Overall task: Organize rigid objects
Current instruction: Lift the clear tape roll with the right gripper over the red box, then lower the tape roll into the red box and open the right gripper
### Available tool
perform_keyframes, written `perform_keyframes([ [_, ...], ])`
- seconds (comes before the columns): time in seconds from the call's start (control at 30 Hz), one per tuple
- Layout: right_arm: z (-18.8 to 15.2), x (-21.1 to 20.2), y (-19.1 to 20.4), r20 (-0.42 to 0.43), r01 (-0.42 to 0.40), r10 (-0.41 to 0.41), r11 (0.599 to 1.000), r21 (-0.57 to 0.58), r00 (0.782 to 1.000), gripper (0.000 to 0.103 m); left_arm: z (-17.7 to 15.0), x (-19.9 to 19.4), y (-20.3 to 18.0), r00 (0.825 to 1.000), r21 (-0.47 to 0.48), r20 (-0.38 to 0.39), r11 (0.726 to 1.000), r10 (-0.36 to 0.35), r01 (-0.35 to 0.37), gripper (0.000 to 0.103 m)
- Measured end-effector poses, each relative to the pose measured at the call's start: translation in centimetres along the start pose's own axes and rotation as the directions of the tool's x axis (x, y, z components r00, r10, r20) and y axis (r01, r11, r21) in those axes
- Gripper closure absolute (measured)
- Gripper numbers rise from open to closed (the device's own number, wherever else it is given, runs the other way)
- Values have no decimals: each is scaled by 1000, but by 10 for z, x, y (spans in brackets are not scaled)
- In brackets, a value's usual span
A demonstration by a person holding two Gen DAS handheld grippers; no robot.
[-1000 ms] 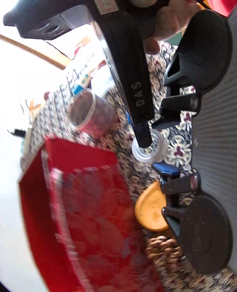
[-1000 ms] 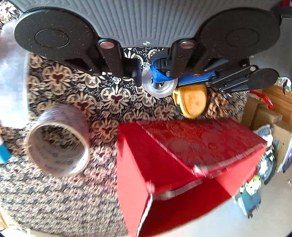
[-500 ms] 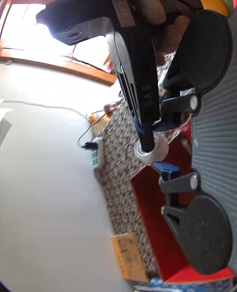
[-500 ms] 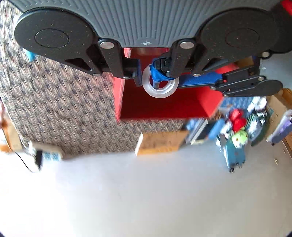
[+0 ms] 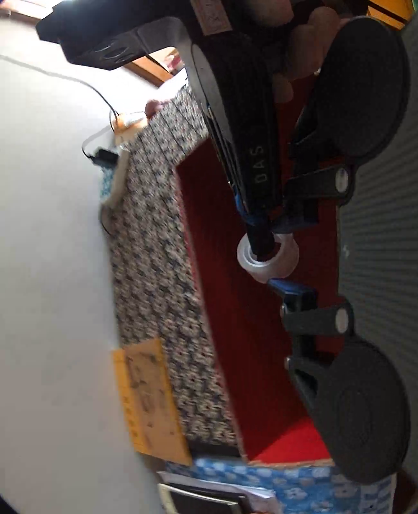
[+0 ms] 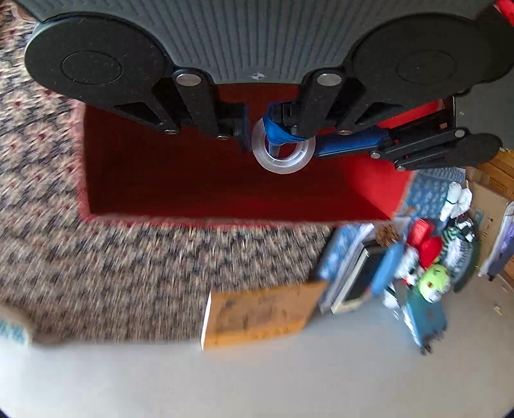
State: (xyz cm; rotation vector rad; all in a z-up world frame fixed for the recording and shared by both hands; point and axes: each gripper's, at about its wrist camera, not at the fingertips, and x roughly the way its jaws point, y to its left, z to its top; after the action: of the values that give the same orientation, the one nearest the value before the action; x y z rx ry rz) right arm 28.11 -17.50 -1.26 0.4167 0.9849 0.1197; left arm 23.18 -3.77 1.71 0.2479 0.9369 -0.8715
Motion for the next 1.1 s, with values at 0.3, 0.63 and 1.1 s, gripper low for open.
perform_keyframes([
  [0.3, 4, 43, 0, -93, -20, 27, 997, 78, 995, 103, 5, 20, 30, 989, -125, -130, 988, 72, -89, 81],
  [0.63, 2, 45, -27, -54, -25, 36, 981, 195, 998, 102, 1, 27, 32, 983, -125, -178, 989, 50, -73, 75],
  [1.1, -21, 21, -34, -55, -31, 45, 971, 237, 997, 100, -11, 21, 4, 983, 7, -168, 997, 71, -71, 68],
])
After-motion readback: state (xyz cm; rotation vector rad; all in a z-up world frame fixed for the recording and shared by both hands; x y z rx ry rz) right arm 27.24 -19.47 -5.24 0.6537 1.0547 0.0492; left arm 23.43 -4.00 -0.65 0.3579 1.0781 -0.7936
